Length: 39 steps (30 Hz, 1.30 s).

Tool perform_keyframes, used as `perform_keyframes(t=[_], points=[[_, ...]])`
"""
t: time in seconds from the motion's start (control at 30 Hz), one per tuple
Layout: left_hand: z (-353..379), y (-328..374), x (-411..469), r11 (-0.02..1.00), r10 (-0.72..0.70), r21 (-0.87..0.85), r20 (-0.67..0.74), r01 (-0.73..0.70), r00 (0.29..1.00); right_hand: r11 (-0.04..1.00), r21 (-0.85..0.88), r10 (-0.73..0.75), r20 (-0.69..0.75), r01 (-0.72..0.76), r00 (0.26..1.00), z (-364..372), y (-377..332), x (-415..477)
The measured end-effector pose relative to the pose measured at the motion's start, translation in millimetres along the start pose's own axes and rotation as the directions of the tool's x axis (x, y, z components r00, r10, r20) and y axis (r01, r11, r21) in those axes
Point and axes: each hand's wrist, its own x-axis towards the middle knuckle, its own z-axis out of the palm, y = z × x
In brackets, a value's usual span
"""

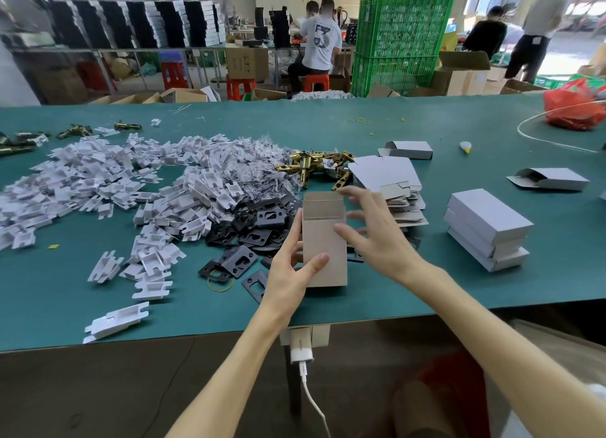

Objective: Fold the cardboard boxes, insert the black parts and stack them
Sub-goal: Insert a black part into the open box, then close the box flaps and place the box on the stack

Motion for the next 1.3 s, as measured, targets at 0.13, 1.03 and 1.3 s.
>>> perform_keyframes(t=[0.13,1.03,1.3], points=[[0.6,-0.8,0.8,1.000,0.005,0.017,-0.031,-0.004,0.999,0.935,0.341,0.120,-0.046,-0.098,0.992,21.4,12.3,-12.1],[-1.8,-1.8,2.6,0.990,-0.126,0.053,-0.114,0.133,0.985,0.662,0.712,0.310,0.026,-0.236,0.950,58.8,29.0,-30.5],[-4.6,1.8,3.8,0.971,-0.232,-0.089,-0.120,0.222,0.965,0.676,0.697,0.312,0.025,-0.240,0.950,62.5,31.2,-28.8]])
